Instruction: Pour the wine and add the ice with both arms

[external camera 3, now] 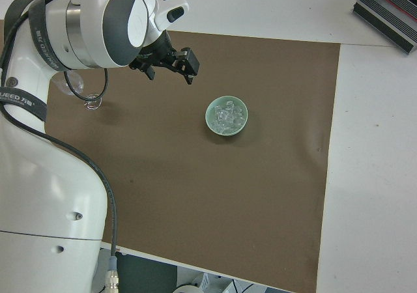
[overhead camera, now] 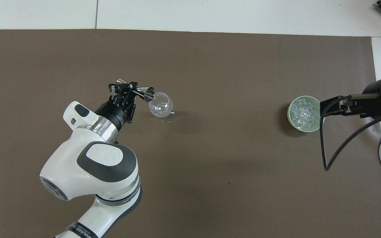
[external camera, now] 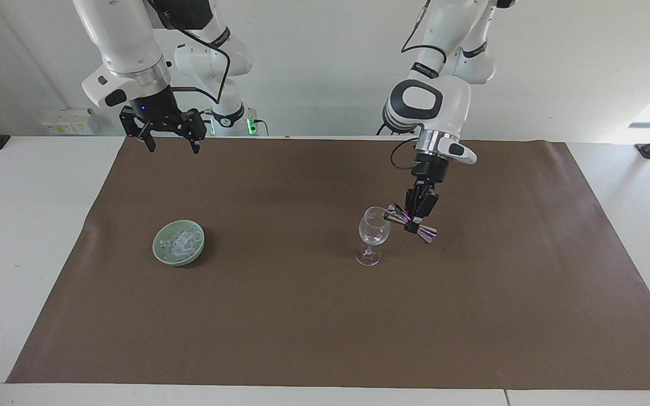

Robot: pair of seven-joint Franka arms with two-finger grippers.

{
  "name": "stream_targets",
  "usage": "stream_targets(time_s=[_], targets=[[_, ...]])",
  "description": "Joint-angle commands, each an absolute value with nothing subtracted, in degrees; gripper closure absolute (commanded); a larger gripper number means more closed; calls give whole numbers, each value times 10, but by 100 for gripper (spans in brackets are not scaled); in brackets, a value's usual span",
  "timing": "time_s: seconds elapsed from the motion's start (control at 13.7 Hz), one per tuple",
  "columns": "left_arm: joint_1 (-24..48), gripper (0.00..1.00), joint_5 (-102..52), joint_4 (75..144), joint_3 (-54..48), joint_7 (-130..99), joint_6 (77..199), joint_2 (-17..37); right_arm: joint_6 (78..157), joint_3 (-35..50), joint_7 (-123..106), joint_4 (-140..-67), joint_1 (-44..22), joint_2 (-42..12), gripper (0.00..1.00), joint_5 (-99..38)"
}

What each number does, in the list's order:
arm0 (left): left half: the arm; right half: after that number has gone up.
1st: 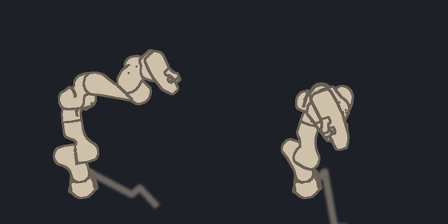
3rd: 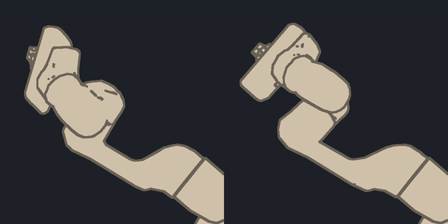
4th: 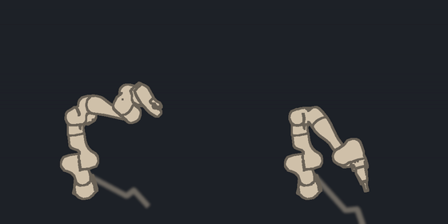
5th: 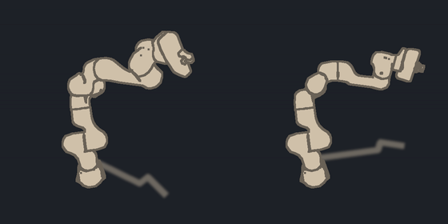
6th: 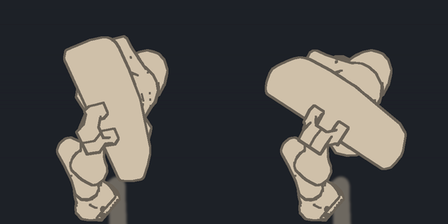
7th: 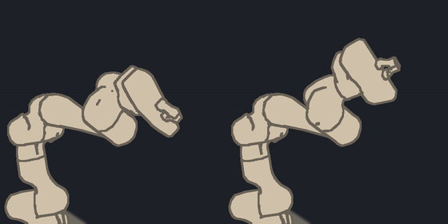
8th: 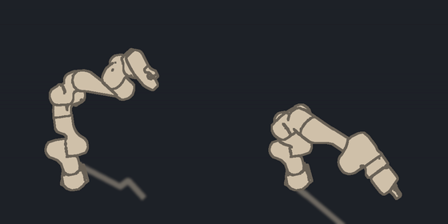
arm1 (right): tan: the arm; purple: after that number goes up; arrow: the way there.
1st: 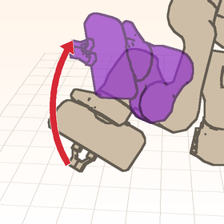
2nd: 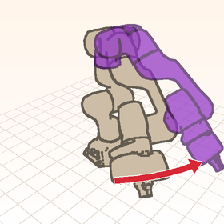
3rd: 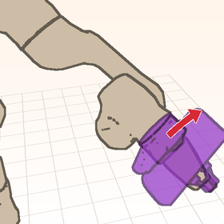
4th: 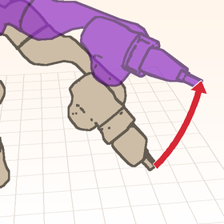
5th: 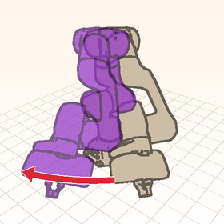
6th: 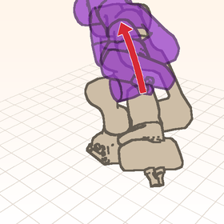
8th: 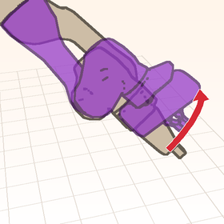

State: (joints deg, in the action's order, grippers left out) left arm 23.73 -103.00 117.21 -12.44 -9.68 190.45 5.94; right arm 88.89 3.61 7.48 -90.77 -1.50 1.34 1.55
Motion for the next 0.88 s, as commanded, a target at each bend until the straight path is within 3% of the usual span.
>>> stream_targets(time_s=[0.0, 0.81], targets=[[254, 100, -1021, 1157, -120, -66, 1927, 70, 885, 38, 62, -914, -12, 20, 0, 15], [263, 100, -1003, 1155, -120, -21, 1947, 72, 885, 38, 62, -914, -12, 20, 0, 15]])
